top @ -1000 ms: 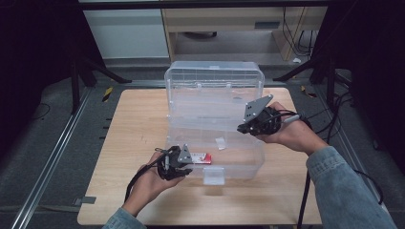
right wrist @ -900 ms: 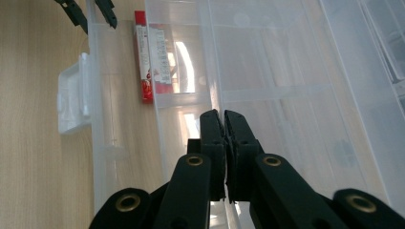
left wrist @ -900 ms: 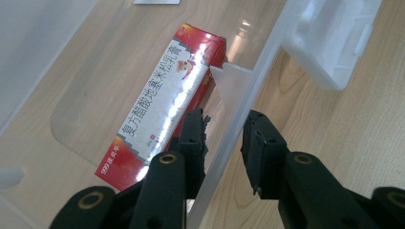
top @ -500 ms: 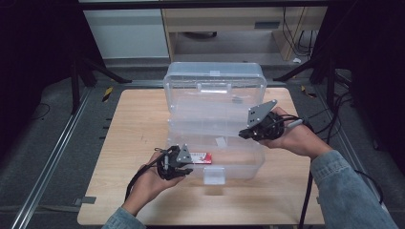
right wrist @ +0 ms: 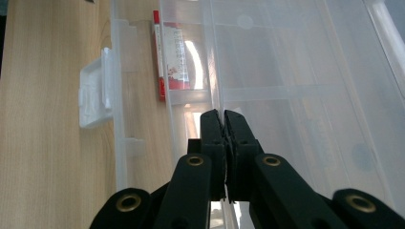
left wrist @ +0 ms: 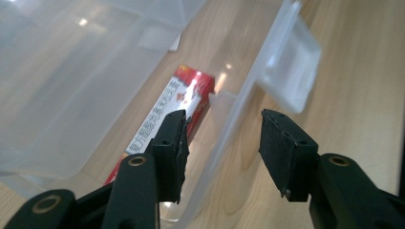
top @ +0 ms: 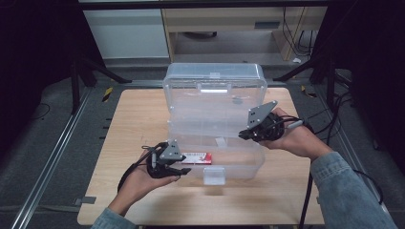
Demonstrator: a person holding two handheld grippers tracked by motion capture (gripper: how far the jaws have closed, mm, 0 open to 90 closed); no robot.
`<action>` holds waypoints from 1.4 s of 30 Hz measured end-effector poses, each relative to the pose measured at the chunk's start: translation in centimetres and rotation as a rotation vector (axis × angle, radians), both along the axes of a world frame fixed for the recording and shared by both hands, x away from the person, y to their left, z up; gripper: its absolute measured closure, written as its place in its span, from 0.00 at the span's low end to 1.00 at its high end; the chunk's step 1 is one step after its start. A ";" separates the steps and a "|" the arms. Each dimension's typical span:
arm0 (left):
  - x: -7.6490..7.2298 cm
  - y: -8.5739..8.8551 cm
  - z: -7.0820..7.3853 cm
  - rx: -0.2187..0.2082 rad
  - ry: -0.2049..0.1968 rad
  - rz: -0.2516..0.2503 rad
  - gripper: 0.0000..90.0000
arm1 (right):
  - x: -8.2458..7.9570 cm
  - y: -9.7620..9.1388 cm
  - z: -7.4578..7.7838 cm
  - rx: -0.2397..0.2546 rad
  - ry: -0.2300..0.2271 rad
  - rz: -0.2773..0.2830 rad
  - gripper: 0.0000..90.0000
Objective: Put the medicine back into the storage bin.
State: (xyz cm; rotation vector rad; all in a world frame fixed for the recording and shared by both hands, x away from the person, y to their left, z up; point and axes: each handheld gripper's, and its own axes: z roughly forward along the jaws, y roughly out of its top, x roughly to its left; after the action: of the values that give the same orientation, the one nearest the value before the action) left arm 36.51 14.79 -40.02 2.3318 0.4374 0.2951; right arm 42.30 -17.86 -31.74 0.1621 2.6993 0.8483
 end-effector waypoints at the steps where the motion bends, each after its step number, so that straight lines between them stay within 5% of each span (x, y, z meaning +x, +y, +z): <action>1: -0.2 0.2 0.3 -0.026 0.002 0.009 0.57 | 0.0 0.0 0.0 0.000 0.000 0.000 0.98; 4: -0.8 1.5 1.9 -0.137 -0.009 0.046 0.55 | -0.1 0.0 -0.1 0.006 0.002 0.004 0.98; 5: -0.8 1.5 1.9 -0.137 -0.009 0.046 0.57 | -0.1 0.0 -0.1 0.006 0.002 0.004 0.98; 6: -1.0 2.2 2.7 -0.201 0.003 0.053 0.57 | -0.1 -0.1 -0.1 0.004 0.003 0.007 0.98; 11: -1.1 3.9 4.4 -0.288 -0.005 0.091 0.57 | -0.3 -0.2 -0.3 0.015 0.010 0.005 0.98; 17: 0.0 5.3 5.2 -0.303 -0.010 0.144 0.58 | -0.5 -0.3 -0.5 0.024 0.013 0.005 0.98; 24: 1.1 6.5 5.2 -0.372 0.015 0.190 0.60 | -0.7 -0.3 -0.6 0.020 0.018 0.009 0.98; 42: 5.2 6.8 6.6 -0.381 0.014 0.262 0.65 | -1.2 -0.5 -1.2 0.036 0.036 0.012 0.97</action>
State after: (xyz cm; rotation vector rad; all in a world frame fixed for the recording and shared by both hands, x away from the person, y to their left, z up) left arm 41.69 21.55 -33.46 1.9074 0.7398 0.2910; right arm 41.10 -18.34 -32.99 0.1714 2.7219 0.9063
